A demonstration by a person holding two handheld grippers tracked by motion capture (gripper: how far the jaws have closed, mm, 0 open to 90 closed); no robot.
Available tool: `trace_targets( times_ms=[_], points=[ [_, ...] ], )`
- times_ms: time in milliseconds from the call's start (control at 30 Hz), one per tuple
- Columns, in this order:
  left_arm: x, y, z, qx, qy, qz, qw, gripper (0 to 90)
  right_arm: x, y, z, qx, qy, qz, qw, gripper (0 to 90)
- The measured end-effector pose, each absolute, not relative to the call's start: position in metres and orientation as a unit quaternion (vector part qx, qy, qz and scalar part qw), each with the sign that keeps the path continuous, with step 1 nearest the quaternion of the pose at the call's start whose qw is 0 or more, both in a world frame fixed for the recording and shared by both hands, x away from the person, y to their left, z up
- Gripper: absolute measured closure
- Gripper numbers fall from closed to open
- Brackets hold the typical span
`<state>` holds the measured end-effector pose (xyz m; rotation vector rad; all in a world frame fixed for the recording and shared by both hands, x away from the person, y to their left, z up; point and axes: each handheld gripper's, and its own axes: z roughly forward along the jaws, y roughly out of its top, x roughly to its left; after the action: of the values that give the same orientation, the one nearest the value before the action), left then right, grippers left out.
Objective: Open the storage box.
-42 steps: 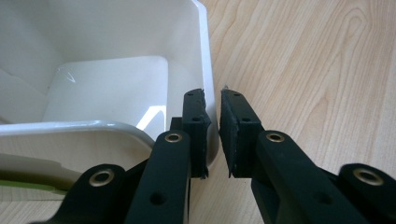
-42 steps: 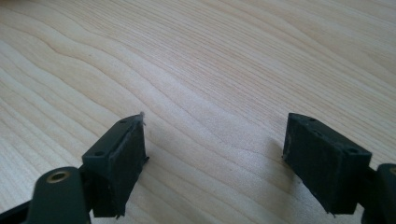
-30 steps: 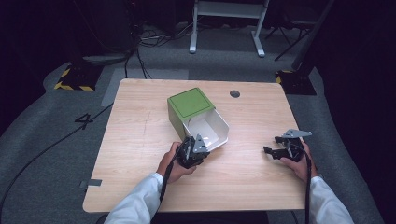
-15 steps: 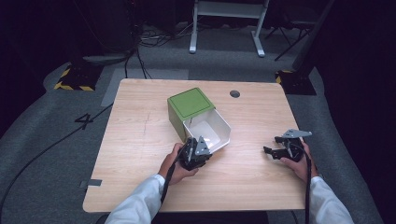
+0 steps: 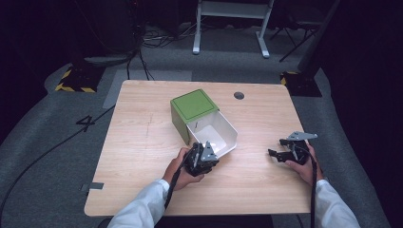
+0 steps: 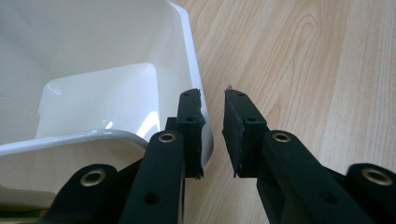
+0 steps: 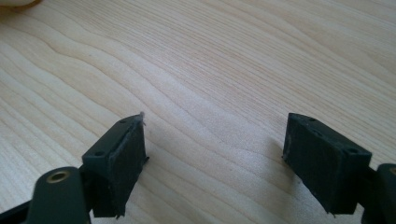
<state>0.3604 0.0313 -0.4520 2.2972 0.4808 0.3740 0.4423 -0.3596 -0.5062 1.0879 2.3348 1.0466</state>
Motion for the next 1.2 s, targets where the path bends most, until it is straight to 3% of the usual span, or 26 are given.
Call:
trace_targets(
  times_ms=[733, 1067, 1200],
  points=[
    [0.357, 0.027, -0.450, 0.901, 0.177, 0.142, 0.369, 72.2, 0.442, -0.360, -0.506, 0.385, 0.826, 0.370, 0.180, 20.9],
    [0.354, 0.028, -0.441, 0.897, 0.165, 0.133, 0.389, 58.2, 0.442, -0.360, -0.506, 0.385, 0.826, 0.370, 0.180, 20.9],
    [0.352, 0.033, -0.433, 0.887, 0.174, 0.144, 0.402, 47.6, 0.442, -0.360, -0.506, 0.385, 0.826, 0.370, 0.180, 20.9]
  ],
)
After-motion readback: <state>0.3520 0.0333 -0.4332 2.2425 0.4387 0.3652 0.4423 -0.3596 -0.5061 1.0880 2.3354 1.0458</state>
